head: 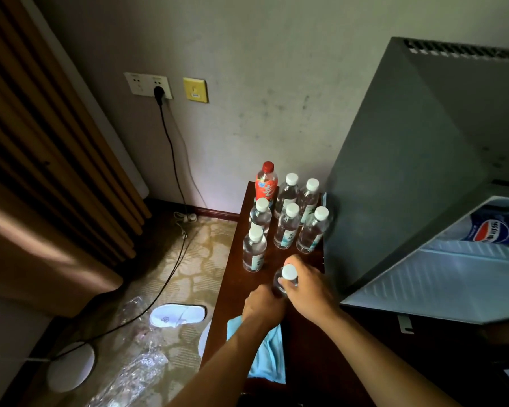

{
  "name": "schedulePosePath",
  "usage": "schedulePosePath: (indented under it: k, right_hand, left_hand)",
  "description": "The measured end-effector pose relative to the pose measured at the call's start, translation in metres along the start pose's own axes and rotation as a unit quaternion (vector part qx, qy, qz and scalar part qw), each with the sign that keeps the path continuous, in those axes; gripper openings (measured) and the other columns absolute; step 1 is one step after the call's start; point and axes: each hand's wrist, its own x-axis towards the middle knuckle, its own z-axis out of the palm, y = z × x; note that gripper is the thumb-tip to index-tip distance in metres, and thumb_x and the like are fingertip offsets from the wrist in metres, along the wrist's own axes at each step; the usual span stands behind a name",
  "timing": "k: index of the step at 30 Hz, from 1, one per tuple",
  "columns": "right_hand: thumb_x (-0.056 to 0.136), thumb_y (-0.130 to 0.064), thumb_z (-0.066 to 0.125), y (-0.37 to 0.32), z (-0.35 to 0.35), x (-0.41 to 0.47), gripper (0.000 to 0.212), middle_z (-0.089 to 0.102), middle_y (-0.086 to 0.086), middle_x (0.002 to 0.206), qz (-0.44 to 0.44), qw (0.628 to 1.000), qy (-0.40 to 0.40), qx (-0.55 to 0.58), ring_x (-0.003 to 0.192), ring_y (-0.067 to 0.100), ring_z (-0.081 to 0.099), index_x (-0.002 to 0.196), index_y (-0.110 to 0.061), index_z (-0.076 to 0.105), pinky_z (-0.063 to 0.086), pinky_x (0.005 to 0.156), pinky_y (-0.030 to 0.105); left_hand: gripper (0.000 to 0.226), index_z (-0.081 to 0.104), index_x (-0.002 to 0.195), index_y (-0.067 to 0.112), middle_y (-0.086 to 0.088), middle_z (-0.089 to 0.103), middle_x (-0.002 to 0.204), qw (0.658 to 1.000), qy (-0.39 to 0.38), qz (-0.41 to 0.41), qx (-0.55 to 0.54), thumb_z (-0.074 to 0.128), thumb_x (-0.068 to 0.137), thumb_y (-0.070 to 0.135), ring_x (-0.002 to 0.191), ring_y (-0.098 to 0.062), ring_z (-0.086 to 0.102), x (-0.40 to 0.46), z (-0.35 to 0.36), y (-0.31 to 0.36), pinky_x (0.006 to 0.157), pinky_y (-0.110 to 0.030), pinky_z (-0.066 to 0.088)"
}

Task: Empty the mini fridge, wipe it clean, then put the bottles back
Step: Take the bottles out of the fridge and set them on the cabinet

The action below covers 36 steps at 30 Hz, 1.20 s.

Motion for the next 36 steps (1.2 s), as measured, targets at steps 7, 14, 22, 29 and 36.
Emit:
schedulePosePath:
  k: [7, 14, 22, 29, 36]
  right_hand:
    - [0.087, -0.036, 0.066, 0.0, -0.001, 0.037, 0.027, 0.066, -0.009, 0.11, -0.005, 1.0, -0.015, 0.007, 0.102, 0.018, 0.063, 0.108, -0.035, 0.048, 0.053, 0.08, 0.034]
    - [0.089, -0.03, 0.064, 0.004, -0.006, 0.061, 0.026, 0.066, -0.006, 0.114, -0.013, 0.999, -0.01, 0.035, 0.105, 0.02, 0.061, 0.112, -0.03, 0.052, 0.048, 0.083, 0.03]
    - [0.09, -0.024, 0.062, 0.005, -0.009, 0.064, 0.029, 0.064, -0.004, 0.117, -0.006, 0.998, -0.026, 0.058, 0.109, 0.019, 0.059, 0.117, -0.029, 0.052, 0.05, 0.09, 0.035]
    - [0.091, -0.025, 0.059, 0.009, -0.016, 0.048, 0.058, 0.06, 0.002, 0.129, 0.041, 0.996, -0.046, 0.064, 0.119, 0.021, 0.055, 0.145, -0.032, 0.037, 0.045, 0.1, 0.034]
    - [0.093, -0.028, 0.056, 0.014, -0.009, 0.019, 0.05, 0.063, 0.003, 0.121, 0.099, 0.991, -0.042, 0.08, 0.111, 0.021, 0.058, 0.141, -0.032, 0.042, 0.047, 0.092, 0.035]
  left_hand:
    - [0.042, 0.066, 0.112, 0.027, -0.003, 0.071, 0.112, 1.0, 0.016, -0.007, -0.013, 0.055, 0.085, 0.057, 0.107, -0.027, 0.065, 0.025, -0.01, 0.01, 0.087, -0.032, 0.049]
    - [0.045, 0.061, 0.116, 0.028, -0.006, 0.069, 0.115, 0.999, 0.026, -0.017, 0.024, 0.055, 0.085, 0.06, 0.11, -0.03, 0.063, 0.049, -0.017, 0.019, 0.089, -0.035, 0.048]
    - [0.045, 0.057, 0.121, 0.027, -0.005, 0.069, 0.118, 0.999, 0.032, -0.01, 0.031, 0.055, 0.086, 0.055, 0.111, -0.03, 0.063, 0.055, -0.012, 0.023, 0.091, -0.038, 0.047]
    - [0.049, 0.056, 0.125, 0.028, -0.006, 0.068, 0.12, 0.998, 0.035, 0.022, 0.05, 0.051, 0.089, 0.061, 0.113, -0.032, 0.062, 0.046, -0.015, 0.025, 0.092, -0.038, 0.046]
    - [0.042, 0.063, 0.112, 0.032, 0.0, 0.072, 0.11, 0.998, 0.042, 0.042, 0.038, 0.055, 0.083, 0.062, 0.107, -0.026, 0.065, 0.026, -0.02, 0.02, 0.089, -0.035, 0.05]
